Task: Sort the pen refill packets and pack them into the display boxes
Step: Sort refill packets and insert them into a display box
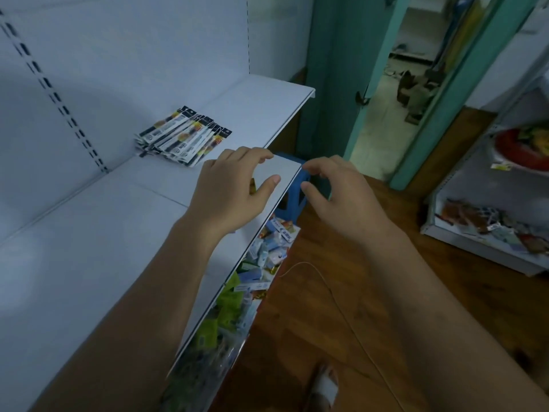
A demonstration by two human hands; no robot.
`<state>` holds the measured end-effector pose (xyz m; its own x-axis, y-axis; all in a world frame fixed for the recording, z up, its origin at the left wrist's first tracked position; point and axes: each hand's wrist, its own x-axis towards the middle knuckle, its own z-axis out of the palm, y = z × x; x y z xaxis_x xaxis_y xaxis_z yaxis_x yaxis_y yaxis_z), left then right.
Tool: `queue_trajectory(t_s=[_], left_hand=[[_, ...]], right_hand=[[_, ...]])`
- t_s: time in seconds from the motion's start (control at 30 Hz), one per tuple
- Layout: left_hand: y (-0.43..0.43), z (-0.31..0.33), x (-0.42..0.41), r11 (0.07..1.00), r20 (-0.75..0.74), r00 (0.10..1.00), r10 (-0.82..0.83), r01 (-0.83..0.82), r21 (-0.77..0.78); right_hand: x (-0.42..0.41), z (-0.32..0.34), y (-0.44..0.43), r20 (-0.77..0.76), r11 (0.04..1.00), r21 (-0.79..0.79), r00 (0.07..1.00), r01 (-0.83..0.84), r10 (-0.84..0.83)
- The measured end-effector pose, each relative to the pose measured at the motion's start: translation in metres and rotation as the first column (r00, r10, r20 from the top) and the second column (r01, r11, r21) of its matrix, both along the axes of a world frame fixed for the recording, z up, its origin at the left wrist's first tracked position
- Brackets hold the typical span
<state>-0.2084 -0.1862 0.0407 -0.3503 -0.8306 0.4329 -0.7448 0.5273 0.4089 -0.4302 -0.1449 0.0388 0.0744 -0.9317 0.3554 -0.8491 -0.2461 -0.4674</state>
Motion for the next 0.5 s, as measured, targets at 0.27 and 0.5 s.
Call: queue_trajectory(t_s=[0.27,0.5], left_hand=[[-0.106,-0.010,-0.059,0.981,0.059,0.980,0.188,-0.190,0.037],[-0.139,-0.015,-0.065,0.916,0.074,0.917,0.392,-0.396,0.058]], right_hand=[[-0.057,-0.012,-0.134,0.039,0.985,-0.005,0.985,-0.170,0.170],[-0.070,-0.020,-0.236,0.118,0.920,-0.003,0.913,-0.393,0.391]])
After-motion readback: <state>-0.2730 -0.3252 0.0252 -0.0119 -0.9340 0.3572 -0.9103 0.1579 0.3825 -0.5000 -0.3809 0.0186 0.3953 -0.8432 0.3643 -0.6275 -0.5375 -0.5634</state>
